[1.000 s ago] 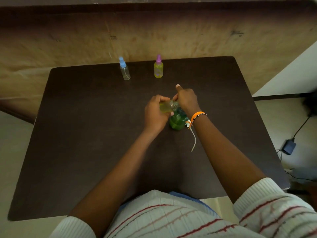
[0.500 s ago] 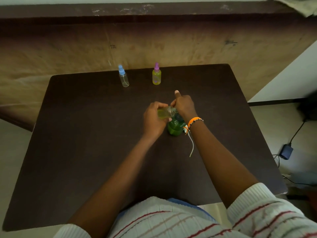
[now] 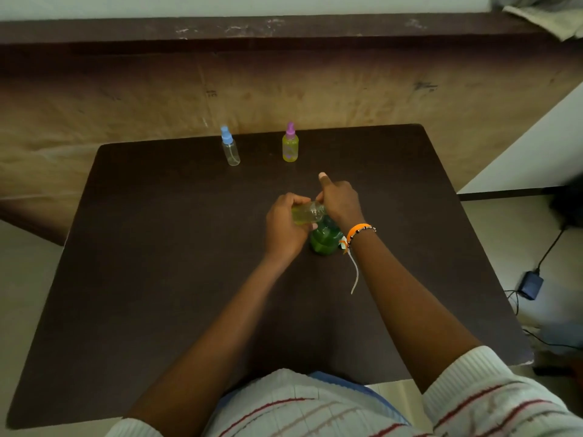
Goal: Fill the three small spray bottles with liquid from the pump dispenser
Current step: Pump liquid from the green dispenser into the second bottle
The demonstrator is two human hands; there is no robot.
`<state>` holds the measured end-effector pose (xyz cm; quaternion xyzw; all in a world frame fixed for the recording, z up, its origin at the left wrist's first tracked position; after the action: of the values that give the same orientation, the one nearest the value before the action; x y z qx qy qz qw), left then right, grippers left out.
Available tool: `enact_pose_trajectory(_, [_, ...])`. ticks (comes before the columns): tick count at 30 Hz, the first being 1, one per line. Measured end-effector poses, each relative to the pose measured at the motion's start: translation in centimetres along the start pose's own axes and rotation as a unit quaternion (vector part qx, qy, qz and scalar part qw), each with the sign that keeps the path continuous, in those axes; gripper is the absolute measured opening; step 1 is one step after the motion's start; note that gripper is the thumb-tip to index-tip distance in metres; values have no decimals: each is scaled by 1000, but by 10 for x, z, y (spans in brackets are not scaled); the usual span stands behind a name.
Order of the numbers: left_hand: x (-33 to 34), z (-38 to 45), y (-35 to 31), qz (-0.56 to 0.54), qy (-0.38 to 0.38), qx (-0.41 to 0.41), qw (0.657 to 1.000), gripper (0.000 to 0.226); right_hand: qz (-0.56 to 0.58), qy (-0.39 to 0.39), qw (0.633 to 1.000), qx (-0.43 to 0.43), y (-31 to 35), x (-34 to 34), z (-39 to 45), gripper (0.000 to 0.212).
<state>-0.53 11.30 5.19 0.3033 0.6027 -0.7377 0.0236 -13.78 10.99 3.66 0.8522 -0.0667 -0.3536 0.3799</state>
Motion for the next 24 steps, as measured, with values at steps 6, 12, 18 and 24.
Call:
enact_pose_trajectory(6, [1, -1, 3, -3, 1, -8, 1000, 40, -16, -18, 1000, -14, -2, 0, 0, 60])
enact_pose_trajectory(12, [-2, 0, -2, -25, -3, -4, 1000, 39, -6, 51, 999, -17, 6, -6, -2, 56])
enact_pose_trajectory(18, [-1, -3, -1, -16, -1, -1, 1000, 40, 9, 39, 999, 1, 1, -4, 1, 58])
enact_pose_trajectory(24, [0, -3, 1, -6, 3, 3, 1000, 40, -13, 19, 1000, -2, -2, -2, 0, 61])
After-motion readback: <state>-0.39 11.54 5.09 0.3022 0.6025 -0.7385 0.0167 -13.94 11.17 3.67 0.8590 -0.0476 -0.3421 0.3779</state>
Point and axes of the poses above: each hand's wrist, its own z-axis towards the middle knuckle, its own x-axis out of the palm, y = z × x, the point moved 1 cm from there along z, towards the middle knuckle, and after that the axes turned 7 degrees about x, right-handed, at the moved point
